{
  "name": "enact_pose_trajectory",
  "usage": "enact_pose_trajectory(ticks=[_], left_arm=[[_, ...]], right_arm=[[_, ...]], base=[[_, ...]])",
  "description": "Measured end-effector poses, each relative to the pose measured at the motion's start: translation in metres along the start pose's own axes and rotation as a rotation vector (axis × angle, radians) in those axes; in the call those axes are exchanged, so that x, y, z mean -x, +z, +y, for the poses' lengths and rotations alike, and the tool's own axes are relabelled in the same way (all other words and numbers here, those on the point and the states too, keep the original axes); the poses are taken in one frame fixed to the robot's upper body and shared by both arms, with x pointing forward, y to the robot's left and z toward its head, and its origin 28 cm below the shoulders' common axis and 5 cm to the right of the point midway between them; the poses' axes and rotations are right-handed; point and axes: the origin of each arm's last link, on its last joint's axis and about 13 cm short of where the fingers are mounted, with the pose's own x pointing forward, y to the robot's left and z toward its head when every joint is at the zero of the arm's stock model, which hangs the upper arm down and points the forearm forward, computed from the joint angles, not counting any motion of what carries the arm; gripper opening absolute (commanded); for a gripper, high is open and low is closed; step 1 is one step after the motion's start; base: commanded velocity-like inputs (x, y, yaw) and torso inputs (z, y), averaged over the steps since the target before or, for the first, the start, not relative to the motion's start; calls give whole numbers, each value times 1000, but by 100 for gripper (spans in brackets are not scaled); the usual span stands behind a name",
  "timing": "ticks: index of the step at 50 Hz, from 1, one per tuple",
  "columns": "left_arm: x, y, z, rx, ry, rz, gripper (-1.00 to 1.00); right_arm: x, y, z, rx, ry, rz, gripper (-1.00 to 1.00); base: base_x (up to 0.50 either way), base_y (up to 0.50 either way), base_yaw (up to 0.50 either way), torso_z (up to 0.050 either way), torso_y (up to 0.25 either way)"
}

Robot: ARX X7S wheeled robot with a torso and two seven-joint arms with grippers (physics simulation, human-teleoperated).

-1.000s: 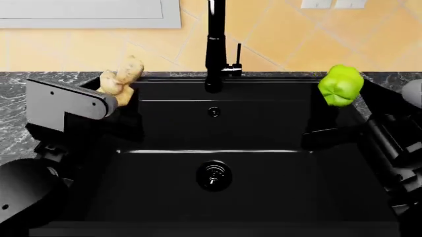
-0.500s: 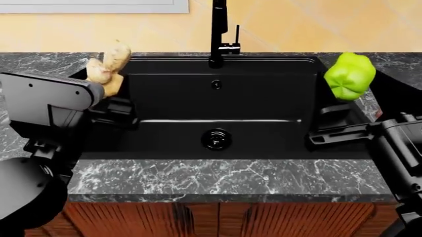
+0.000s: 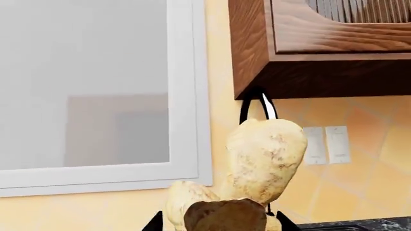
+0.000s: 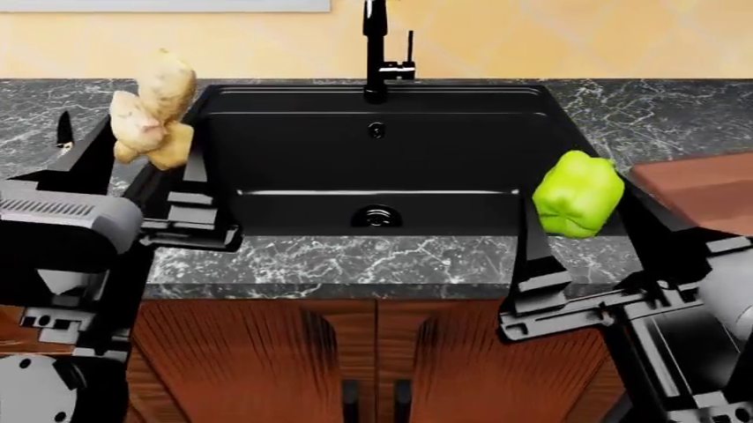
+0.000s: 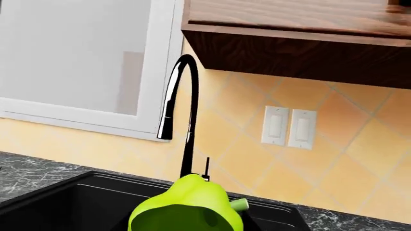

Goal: Pick the vegetables from the sink and place them on the cutting board.

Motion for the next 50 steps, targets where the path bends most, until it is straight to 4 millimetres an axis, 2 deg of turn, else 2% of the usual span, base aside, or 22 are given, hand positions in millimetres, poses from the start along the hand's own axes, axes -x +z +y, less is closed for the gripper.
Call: enact_pose_trajectory(ticks=[7, 17, 30, 50], left_arm=[[11, 2, -5, -1, -6, -25, -100], [20, 5, -9, -4, -20, -33, -100], [24, 6, -13, -8, -38, -28, -100], [27, 5, -19, -14, -66, -22, -100]], right_arm=[[11, -5, 5, -1, 1, -19, -100], [16, -10, 9, -18, 2, -25, -100], [19, -12, 10, -32, 2, -26, -100], [22, -11, 11, -20, 2, -37, -100]], base=[[0, -500, 0, 0, 0], [0, -500, 0, 0, 0], [29, -500, 0, 0, 0], [189, -500, 0, 0, 0]])
